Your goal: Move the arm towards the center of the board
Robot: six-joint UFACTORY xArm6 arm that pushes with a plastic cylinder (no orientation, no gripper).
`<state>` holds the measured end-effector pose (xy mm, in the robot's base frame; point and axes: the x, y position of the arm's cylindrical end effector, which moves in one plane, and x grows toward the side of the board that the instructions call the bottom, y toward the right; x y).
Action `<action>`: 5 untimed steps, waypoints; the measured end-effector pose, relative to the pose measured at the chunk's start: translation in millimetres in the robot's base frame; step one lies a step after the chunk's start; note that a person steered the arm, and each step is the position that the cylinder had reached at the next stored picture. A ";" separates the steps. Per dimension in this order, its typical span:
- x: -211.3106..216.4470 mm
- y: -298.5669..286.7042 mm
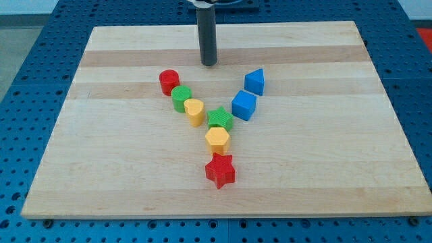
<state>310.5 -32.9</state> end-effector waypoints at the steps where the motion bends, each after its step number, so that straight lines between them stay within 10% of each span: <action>1: 0.0 0.0; 5: 53.5 41.9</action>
